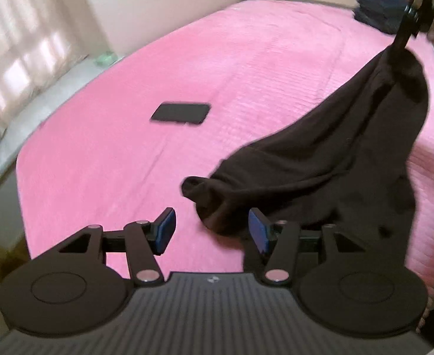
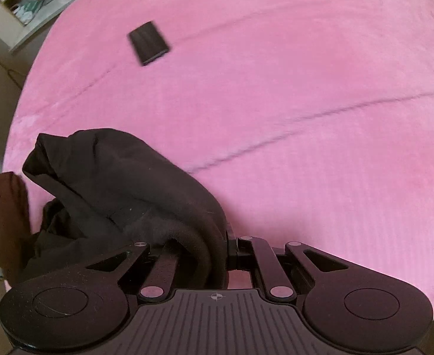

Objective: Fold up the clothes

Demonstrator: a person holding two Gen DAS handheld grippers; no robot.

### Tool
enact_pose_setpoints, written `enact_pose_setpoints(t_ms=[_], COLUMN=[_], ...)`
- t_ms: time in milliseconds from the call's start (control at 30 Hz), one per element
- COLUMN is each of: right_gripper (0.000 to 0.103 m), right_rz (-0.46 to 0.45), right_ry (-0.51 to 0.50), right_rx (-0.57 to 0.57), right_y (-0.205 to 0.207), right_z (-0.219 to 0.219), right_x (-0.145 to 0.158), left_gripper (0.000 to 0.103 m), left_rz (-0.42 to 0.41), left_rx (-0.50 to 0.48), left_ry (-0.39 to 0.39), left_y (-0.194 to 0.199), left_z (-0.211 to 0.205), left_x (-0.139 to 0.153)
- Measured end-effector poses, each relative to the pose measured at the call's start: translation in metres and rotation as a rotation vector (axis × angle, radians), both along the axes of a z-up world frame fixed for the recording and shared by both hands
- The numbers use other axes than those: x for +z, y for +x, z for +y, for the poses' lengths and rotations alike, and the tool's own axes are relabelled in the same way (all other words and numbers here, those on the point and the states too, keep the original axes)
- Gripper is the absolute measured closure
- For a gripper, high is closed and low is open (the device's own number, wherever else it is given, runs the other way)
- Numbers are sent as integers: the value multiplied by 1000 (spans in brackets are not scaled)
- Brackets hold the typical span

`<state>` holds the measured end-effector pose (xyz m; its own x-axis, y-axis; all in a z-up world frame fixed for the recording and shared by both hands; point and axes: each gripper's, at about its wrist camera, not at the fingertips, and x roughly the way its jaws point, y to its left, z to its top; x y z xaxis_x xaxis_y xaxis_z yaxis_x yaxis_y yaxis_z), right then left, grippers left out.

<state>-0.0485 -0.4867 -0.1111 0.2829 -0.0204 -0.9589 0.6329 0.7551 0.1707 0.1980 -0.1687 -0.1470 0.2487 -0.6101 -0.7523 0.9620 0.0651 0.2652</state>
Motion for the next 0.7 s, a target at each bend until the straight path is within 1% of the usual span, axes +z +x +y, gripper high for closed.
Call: enact_pose_setpoints(t_ms=[33, 100, 233, 300, 333, 367, 433, 467, 533, 633, 700], right_gripper=[98, 98, 98, 98, 98, 98, 98, 98, 98, 98, 98], right_rz=[-3, -13, -30, -26, -14, -4, -21, -31, -40, -52, -48], right_ry=[-4, -8, -39, -78, -113, -153, -145, -137, -126, -103, -90], right_rx=[-2, -7, -2, 10, 32, 62, 76, 82, 105, 85, 49], right_y=[-9, -28, -57, -76, -82, -87, -96, -100, -112, -122, -133], right_z=[-3, -9, -39, -59, -66, -71, -79, -83, -79, -88, -90], right_x=[3, 9, 27, 35, 39, 44, 47, 49, 49, 47, 47], left_gripper=[52, 52, 51, 51, 50, 47, 40, 40, 40, 40, 40], left_rz=[-13, -12, -17, -53, -76, -98, -150, -173, -213, -274, -308], left_rx=[-25, -60, -104, -138, -154, -169, -192, -215, -263, -347, -406], left_ry=[2, 8, 42, 63, 68, 75, 90, 92, 106, 131, 151], left_y=[-6, -20, -51, -73, -84, -95, -116, -124, -139, -160, -170], left_z=[-17, -53, -122, -145, -154, -164, -186, -193, -213, -236, -247], left_x=[-4, -12, -31, -39, -44, -48, -56, -61, -72, -86, -93])
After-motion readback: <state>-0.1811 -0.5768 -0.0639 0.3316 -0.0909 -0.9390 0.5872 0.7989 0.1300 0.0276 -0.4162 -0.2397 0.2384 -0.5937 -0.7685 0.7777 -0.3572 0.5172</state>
